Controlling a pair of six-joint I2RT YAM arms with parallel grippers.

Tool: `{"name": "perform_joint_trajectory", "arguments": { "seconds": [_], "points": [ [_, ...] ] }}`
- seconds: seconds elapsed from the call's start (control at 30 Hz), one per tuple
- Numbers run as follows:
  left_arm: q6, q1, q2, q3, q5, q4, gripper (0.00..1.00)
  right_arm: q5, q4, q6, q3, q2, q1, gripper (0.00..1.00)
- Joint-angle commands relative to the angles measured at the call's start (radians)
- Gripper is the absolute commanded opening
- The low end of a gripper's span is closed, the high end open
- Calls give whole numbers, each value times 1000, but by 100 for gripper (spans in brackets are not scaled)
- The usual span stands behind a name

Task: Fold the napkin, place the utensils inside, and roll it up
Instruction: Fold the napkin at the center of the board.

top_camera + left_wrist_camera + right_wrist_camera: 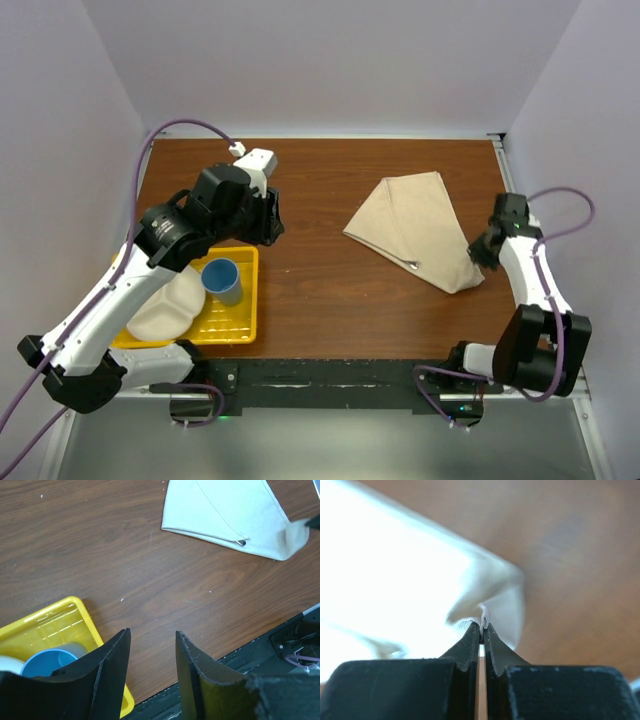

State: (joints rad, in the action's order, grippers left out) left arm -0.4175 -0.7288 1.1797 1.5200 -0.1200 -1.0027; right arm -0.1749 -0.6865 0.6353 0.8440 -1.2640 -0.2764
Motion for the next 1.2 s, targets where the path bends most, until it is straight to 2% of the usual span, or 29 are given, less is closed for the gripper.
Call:
{"name": "perform_joint_trajectory", "arguments": {
  "seconds": [0.0, 0.13, 0.27, 0.43, 0.73, 1.17],
  "points": [
    [-29, 22, -46, -26, 31, 49, 46, -72, 19, -66, 177, -96, 193, 1],
    [-44, 31, -60, -63, 59, 84, 45, -117, -13, -149, 340, -207, 405, 2],
    [-49, 35, -55, -72, 71, 88, 45, -120, -31, -213, 475, -282, 525, 2],
    [-50, 43, -71, -96, 77, 96, 45, -136, -16, -273, 544, -334, 650, 2],
    [-35, 55, -63, -96, 91, 90, 44, -57, 25, -332, 612, -423, 743, 3],
    [-23, 65, -65, -87, 77, 78, 44, -31, 44, -396, 740, -609, 776, 4]
  ]
}}
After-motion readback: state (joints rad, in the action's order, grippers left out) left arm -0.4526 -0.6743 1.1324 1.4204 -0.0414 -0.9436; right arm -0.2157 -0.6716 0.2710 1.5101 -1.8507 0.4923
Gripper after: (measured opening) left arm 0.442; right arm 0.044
